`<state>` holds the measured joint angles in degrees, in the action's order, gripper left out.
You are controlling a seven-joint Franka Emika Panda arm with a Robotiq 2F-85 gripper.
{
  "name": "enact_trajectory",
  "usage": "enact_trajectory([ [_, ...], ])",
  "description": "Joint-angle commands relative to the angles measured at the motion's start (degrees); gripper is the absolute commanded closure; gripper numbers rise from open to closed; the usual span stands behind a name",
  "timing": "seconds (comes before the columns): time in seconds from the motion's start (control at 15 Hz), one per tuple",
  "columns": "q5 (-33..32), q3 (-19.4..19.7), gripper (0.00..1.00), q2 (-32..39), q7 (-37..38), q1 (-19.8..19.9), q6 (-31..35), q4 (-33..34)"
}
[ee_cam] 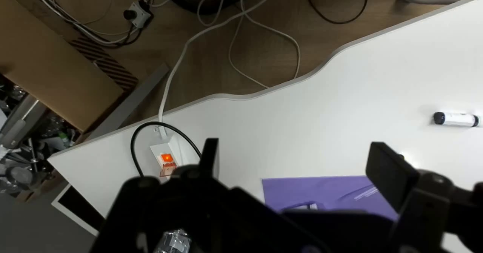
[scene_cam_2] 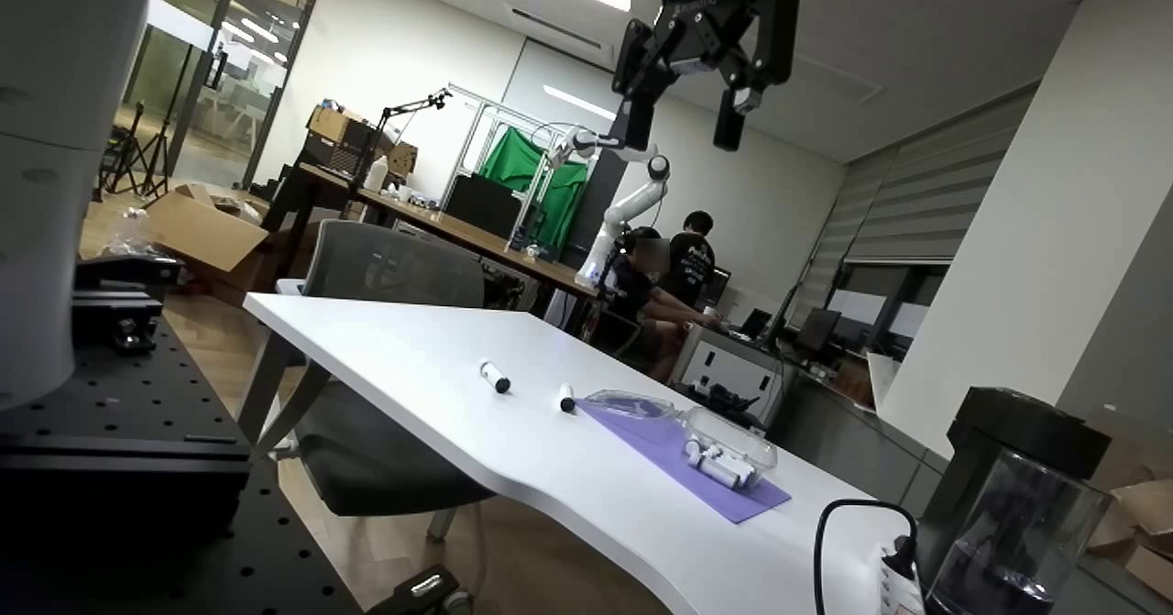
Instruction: Take one bottle from the table and put it in the bowl
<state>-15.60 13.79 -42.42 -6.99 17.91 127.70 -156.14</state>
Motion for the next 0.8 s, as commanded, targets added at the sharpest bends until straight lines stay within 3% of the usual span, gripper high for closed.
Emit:
enact_trajectory([
  [0.0, 0.9, 3.0, 0.00, 12.0, -3.1, -2.2, 9.2, 4.7],
  [0.2, 1.6, 6.4, 0.00, 21.2, -4.9, -5.8, 17.9, 8.3],
  [0.4, 5.9, 9.1, 0.00, 32.0, -8.8, -10.2, 21.1, 14.6],
  [0.73, 13.8, 4.3, 0.00, 50.2, -10.7, -8.3, 19.8, 29.5],
])
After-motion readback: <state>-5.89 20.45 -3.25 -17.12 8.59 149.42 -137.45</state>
